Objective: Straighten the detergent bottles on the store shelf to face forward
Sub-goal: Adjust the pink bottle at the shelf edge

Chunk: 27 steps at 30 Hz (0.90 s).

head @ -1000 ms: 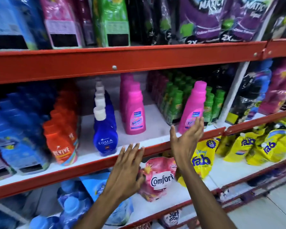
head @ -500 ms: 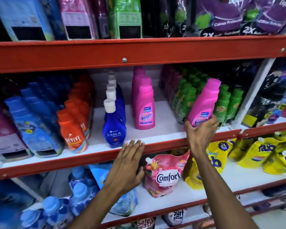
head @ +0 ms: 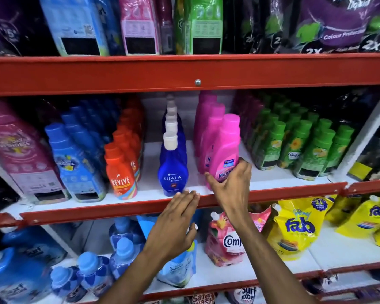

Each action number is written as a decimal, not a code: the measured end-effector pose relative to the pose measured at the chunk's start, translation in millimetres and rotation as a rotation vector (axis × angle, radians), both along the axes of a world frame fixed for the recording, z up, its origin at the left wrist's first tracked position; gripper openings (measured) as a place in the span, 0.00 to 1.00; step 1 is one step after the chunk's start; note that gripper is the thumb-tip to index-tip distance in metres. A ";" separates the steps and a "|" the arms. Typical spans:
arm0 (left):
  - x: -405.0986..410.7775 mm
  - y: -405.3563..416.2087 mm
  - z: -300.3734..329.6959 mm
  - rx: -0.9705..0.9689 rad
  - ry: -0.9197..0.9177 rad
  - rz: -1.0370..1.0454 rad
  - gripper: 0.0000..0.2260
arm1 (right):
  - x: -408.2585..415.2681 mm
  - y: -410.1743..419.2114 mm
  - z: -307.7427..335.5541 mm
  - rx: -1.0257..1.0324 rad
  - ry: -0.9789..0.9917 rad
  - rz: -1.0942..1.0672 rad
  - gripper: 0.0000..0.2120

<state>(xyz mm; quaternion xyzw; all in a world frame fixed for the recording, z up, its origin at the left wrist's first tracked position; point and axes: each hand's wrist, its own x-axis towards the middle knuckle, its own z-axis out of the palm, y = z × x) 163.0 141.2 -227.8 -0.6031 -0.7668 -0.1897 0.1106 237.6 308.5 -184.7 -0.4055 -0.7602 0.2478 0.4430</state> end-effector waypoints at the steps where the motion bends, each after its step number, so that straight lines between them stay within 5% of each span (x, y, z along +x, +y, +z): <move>1: -0.5 -0.2 -0.3 0.009 0.005 0.000 0.33 | -2.0 -1.2 -0.2 -0.002 -0.002 -0.005 0.39; 13: -19.7 -10.1 8.8 0.150 0.023 -0.149 0.25 | 0.4 -14.8 -4.8 -0.023 0.030 -0.029 0.47; 16: -34.4 -24.3 11.7 0.341 0.065 -0.165 0.17 | 1.1 -34.6 -6.0 0.084 0.202 -0.053 0.38; 21: -62.0 -63.8 18.4 0.697 -0.060 0.046 0.05 | -19.3 -77.7 2.8 0.288 0.385 0.101 0.18; 27: -85.5 -99.4 27.8 0.880 -0.459 0.445 0.07 | -61.4 -132.5 3.4 0.212 0.351 0.432 0.15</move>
